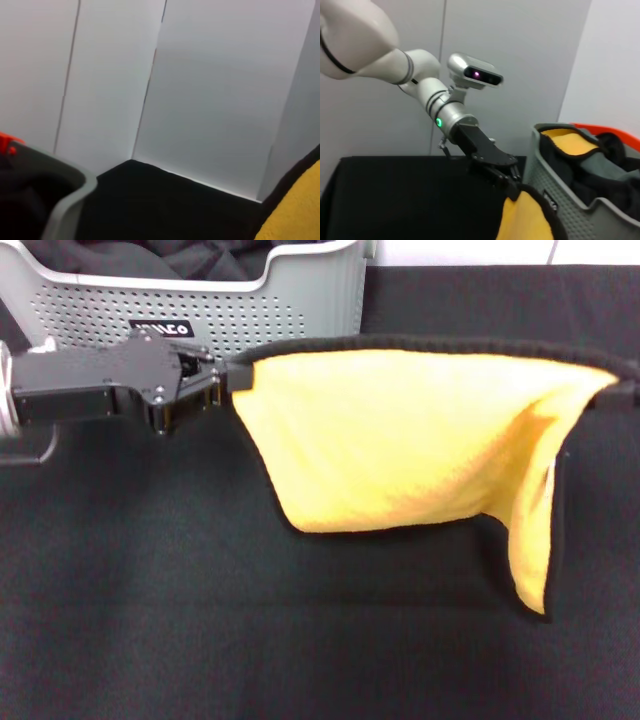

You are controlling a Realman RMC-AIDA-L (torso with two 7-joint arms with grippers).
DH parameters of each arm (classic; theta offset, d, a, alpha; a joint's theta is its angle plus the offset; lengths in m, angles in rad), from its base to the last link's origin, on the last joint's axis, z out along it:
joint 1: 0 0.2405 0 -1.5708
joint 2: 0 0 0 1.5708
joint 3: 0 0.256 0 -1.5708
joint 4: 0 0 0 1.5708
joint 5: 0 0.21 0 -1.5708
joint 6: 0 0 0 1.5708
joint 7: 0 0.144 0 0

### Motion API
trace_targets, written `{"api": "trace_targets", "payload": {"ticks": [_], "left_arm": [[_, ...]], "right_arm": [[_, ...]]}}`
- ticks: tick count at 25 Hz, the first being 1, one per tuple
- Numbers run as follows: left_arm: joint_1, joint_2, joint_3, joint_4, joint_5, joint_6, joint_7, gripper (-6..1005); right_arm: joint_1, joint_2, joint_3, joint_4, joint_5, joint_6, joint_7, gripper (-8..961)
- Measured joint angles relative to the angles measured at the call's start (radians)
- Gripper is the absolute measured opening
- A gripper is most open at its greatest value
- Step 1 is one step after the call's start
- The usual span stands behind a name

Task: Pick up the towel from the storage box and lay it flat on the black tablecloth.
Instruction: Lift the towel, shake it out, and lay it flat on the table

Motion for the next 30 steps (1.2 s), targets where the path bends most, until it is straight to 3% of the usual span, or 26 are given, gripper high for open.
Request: {"api": "trace_targets", "payload": {"ticks": [3, 6, 12, 20, 22, 26, 30], "left_arm": [[0.012, 0.025, 0.0, 0.081, 0.021, 0.001, 0.012, 16], [0.03, 0.083, -0.001, 0.208, 0.034, 0.001, 0.031, 16], [0.111, 0.319, -0.004, 0.701, 0.108, -0.019, 0.171, 16], [0.124, 0.315, -0.005, 0.729, 0.189, -0.018, 0.138, 16], [0.132, 0.33, -0.005, 0.771, 0.203, -0.017, 0.138, 16], [0.169, 0.388, -0.005, 0.879, 0.211, -0.015, 0.147, 16], [0.181, 0.413, -0.005, 0.949, 0.231, -0.015, 0.14, 16]], "right_arm": [[0.001, 0.0, -0.029, 0.003, 0.0, -0.007, 0.015, 6], [0.002, 0.0, -0.063, 0.013, -0.006, -0.007, 0.016, 6], [0.012, 0.0, -0.107, 0.051, -0.012, 0.0, 0.006, 6], [0.034, 0.0, -0.135, 0.077, -0.007, 0.001, -0.006, 7], [0.03, 0.0, -0.134, 0.06, -0.001, -0.009, 0.0, 7], [0.026, 0.0, -0.122, 0.042, 0.04, -0.047, 0.02, 7], [0.02, 0.0, -0.111, 0.043, 0.096, -0.102, 0.036, 7]]}}
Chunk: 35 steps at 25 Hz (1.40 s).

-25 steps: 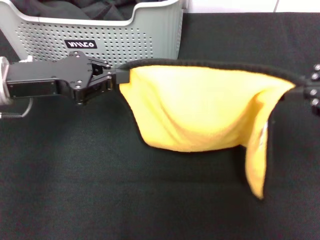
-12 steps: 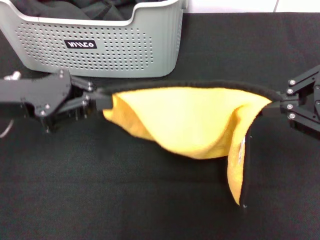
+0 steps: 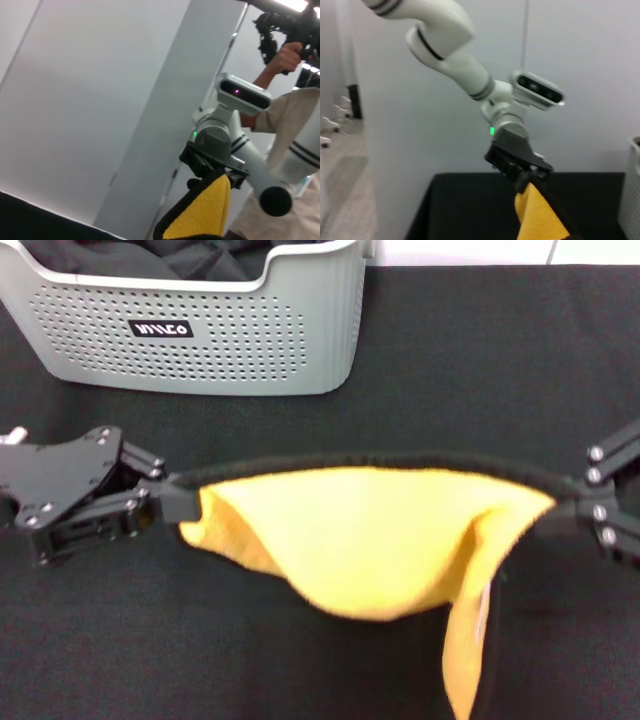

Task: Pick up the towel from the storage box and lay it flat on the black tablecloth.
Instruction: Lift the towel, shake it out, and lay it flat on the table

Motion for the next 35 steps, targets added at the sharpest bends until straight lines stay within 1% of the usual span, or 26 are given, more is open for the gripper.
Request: {"api": "trace_targets", "payload": {"ticks": [2, 3, 9, 13, 18, 19, 21, 25, 27, 31, 32, 33, 35], "left_arm": [[0.01, 0.01, 0.0, 0.029, 0.012, 0.0, -0.008, 16], [0.022, 0.014, 0.0, 0.037, 0.015, -0.001, -0.038, 16], [0.049, 0.012, -0.001, 0.038, 0.009, -0.002, -0.113, 16], [0.069, 0.012, -0.002, 0.064, 0.018, -0.002, -0.143, 16], [0.101, 0.036, -0.002, 0.123, 0.021, 0.0, -0.125, 16], [0.105, 0.041, -0.002, 0.129, 0.02, 0.0, -0.124, 16], [0.107, 0.045, -0.002, 0.133, 0.02, 0.0, -0.126, 16], [0.109, 0.046, -0.002, 0.123, 0.035, -0.002, -0.127, 16], [0.114, 0.042, -0.002, 0.11, 0.039, -0.005, -0.123, 16], [0.125, 0.024, -0.002, 0.074, 0.04, -0.009, -0.089, 16], [0.126, 0.009, -0.002, 0.052, 0.04, -0.011, -0.082, 16], [0.125, 0.0, -0.002, 0.031, 0.04, -0.012, -0.082, 16], [0.114, -0.046, -0.002, -0.046, 0.04, -0.013, -0.084, 16]], "right_arm": [[-0.002, 0.0, -0.004, 0.003, 0.028, -0.017, 0.002, 7], [-0.004, 0.0, -0.007, 0.004, 0.036, -0.021, 0.002, 7], [-0.003, 0.0, -0.03, 0.03, 0.067, -0.035, 0.004, 7], [-0.003, 0.0, -0.049, 0.04, 0.147, -0.071, 0.005, 7], [-0.017, 0.0, -0.052, 0.054, 0.221, -0.097, 0.005, 7], [-0.019, 0.0, -0.054, 0.07, 0.238, -0.101, 0.005, 7], [-0.016, 0.0, -0.058, 0.105, 0.265, -0.111, 0.004, 7], [-0.009, 0.0, -0.059, 0.18, 0.267, -0.12, -0.004, 7], [-0.007, 0.0, -0.05, 0.243, 0.234, -0.118, -0.011, 7], [0.005, 0.0, -0.011, 0.364, 0.126, -0.101, -0.025, 7], [0.01, 0.0, -0.006, 0.387, 0.101, -0.089, -0.034, 7], [0.015, 0.0, -0.003, 0.408, 0.078, -0.077, -0.044, 7], [0.027, 0.0, -0.003, 0.457, 0.03, -0.044, -0.068, 7]]}}
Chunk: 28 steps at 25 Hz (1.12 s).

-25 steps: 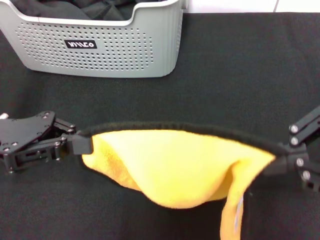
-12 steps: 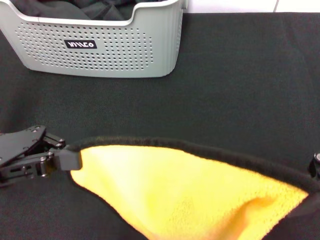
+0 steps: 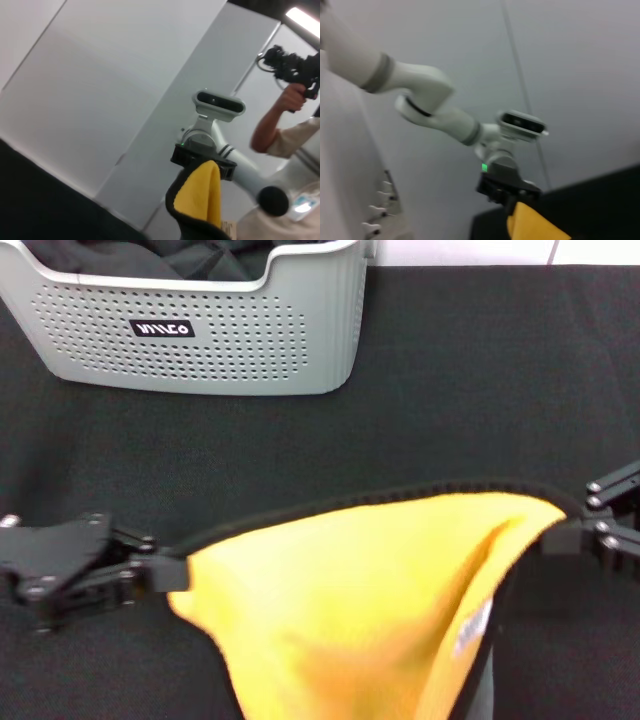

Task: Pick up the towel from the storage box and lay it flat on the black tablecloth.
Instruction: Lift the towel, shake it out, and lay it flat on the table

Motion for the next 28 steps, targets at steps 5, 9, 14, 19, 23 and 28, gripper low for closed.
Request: {"api": "trace_targets", "payload": {"ticks": [5, 9, 14, 19, 23, 28], "left_arm": [[-0.091, -0.144, 0.0, -0.208, 0.013, -0.002, -0.009, 16], [-0.154, -0.207, 0.0, -0.28, 0.017, -0.005, -0.007, 16], [-0.207, -0.249, 0.0, -0.348, -0.007, -0.011, 0.0, 16], [-0.264, -0.288, 0.0, -0.399, -0.065, -0.072, 0.001, 16], [-0.306, -0.312, 0.0, -0.406, -0.078, -0.206, 0.001, 16], [-0.341, -0.337, 0.0, -0.406, -0.078, -0.396, -0.004, 16]], "right_arm": [[0.021, -0.002, 0.02, 0.074, -0.071, 0.046, -0.029, 7], [0.042, -0.003, 0.069, 0.106, -0.167, 0.1, -0.025, 7], [0.071, -0.008, 0.112, 0.136, -0.258, 0.171, -0.018, 7], [0.163, -0.026, 0.118, 0.234, -0.345, 0.208, -0.022, 7], [0.242, -0.033, 0.119, 0.294, -0.454, 0.246, -0.02, 6], [0.294, -0.026, 0.119, 0.304, -0.556, 0.273, -0.017, 6]]}}
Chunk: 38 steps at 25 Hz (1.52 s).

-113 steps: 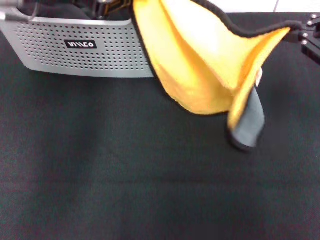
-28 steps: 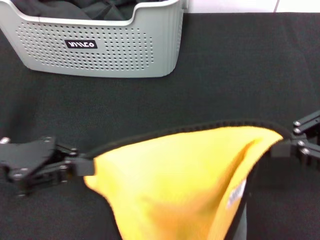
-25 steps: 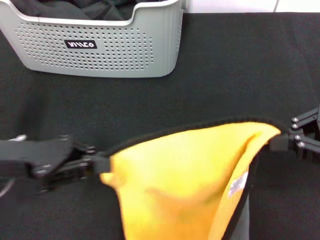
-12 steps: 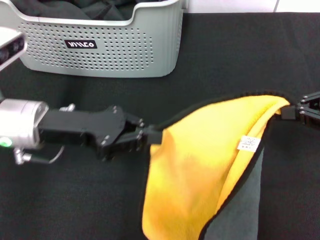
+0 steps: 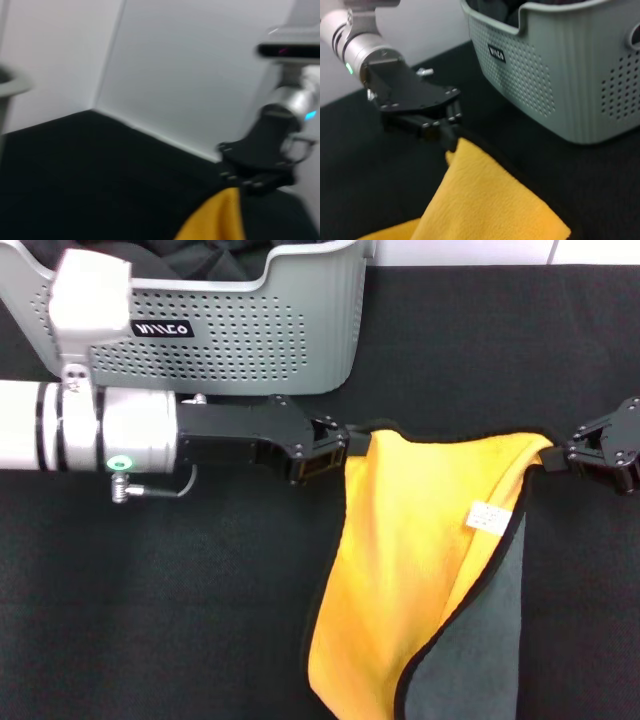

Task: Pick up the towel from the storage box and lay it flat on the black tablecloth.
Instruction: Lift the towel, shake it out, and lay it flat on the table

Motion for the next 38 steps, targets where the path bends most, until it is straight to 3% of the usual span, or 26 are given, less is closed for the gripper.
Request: {"api": "trace_targets", "payload": {"ticks": [9, 16, 20, 26, 32, 38], "left_arm": [[-0.002, -0.008, 0.0, -0.001, -0.001, -0.234, 0.006, 16], [-0.007, -0.034, 0.0, -0.002, -0.004, -0.355, 0.058, 16], [0.003, -0.047, 0.0, 0.004, -0.04, -0.371, 0.134, 16], [0.072, -0.046, 0.0, -0.002, -0.168, -0.263, 0.229, 16], [0.135, -0.047, 0.0, -0.102, -0.248, -0.102, 0.282, 16], [0.224, -0.048, 0.0, -0.186, -0.438, 0.118, 0.494, 16]], "right_arm": [[0.041, -0.011, 0.0, 0.012, -0.103, 0.049, 0.03, 7], [0.069, 0.02, -0.009, 0.016, -0.196, 0.111, 0.033, 7], [0.069, 0.028, -0.021, 0.015, -0.19, 0.132, 0.0, 6], [0.069, 0.033, -0.052, 0.008, -0.147, 0.163, -0.064, 6], [0.057, 0.034, -0.083, -0.031, -0.007, 0.173, -0.222, 6], [0.006, 0.037, -0.153, -0.134, 0.133, 0.188, -0.354, 6]]}}
